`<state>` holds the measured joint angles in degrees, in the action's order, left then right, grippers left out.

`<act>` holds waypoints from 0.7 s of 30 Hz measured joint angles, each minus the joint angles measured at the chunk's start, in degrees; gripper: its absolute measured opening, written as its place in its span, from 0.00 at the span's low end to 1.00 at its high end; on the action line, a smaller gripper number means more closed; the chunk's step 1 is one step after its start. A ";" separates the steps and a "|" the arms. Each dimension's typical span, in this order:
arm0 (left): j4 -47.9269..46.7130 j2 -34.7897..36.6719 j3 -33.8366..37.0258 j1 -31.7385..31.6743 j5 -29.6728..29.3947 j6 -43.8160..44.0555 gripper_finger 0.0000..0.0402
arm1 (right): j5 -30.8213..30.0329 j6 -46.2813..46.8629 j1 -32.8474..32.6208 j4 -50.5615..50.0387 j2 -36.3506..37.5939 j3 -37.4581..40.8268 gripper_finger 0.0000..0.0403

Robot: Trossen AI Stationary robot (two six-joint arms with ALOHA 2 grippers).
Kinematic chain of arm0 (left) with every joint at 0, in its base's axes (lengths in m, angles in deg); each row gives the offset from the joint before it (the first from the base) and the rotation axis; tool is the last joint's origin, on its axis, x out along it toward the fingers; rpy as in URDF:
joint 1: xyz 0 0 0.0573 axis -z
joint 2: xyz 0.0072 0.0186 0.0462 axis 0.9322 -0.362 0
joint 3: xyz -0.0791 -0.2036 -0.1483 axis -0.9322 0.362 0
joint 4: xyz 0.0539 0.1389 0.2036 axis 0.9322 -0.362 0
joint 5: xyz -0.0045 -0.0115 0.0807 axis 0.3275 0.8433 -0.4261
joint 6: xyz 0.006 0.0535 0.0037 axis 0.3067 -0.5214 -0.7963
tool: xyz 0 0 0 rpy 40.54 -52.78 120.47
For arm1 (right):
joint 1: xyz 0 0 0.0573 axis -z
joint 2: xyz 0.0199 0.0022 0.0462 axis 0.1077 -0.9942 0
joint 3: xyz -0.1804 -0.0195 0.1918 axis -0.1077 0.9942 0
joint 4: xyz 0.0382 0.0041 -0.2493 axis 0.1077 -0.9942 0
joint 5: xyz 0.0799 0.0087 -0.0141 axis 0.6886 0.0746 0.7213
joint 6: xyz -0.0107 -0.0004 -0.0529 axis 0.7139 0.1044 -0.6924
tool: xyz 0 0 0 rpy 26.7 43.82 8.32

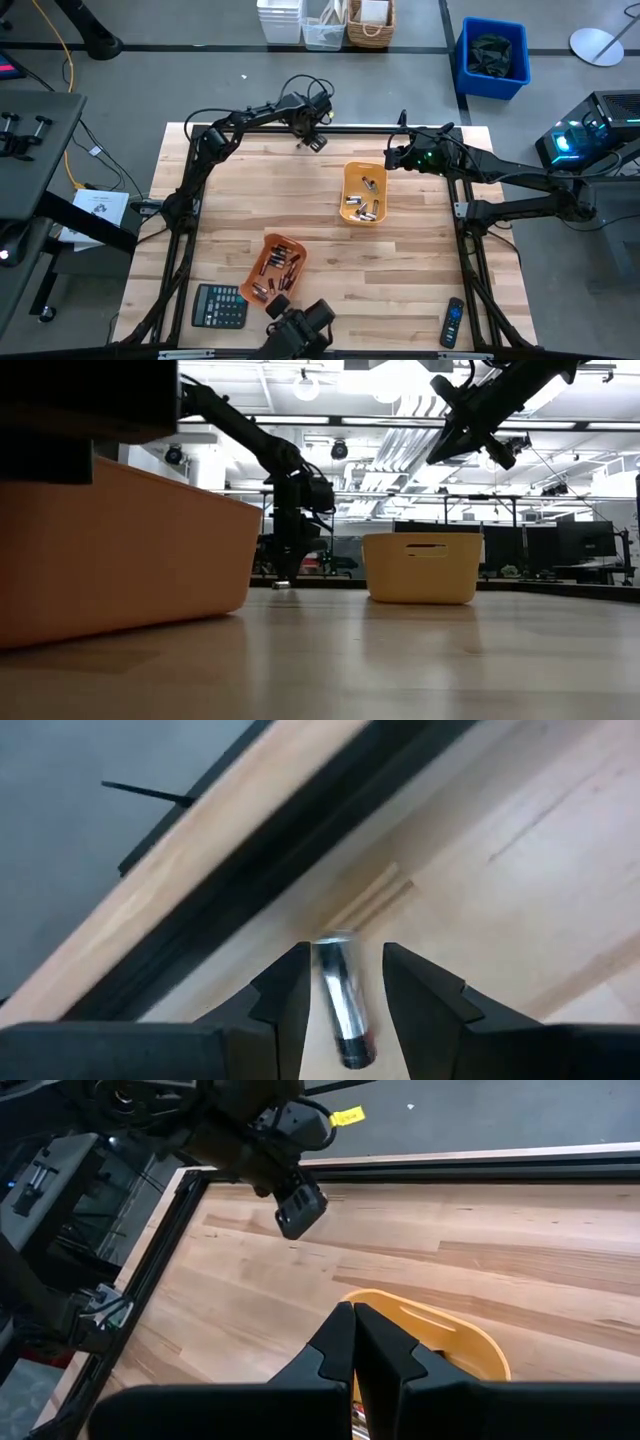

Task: Sort batteries
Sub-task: Put the silver battery into the yellow bin

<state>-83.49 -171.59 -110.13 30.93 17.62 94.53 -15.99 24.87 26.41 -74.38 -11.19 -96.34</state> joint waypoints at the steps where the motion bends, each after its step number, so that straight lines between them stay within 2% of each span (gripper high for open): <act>1: -0.33 0.00 0.00 0.00 0.07 -0.05 0.29 | 0.01 -0.01 0.00 -0.11 0.00 -0.01 0.00; 7: -1.15 0.00 0.00 0.02 0.58 -3.44 0.29 | 0.01 -0.18 0.00 -0.14 0.00 -0.01 0.00; 15: -5.52 0.00 0.02 0.47 4.35 -8.93 0.29 | 0.04 -0.62 0.00 -0.14 0.00 -0.01 0.00; 21: -7.12 0.02 0.87 1.63 3.17 -14.20 0.29 | 0.08 -0.74 0.00 -0.27 -0.01 -0.01 0.00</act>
<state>-90.61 -171.57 -109.26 32.56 20.79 80.33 -15.91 24.13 26.41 -74.65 -11.20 -96.35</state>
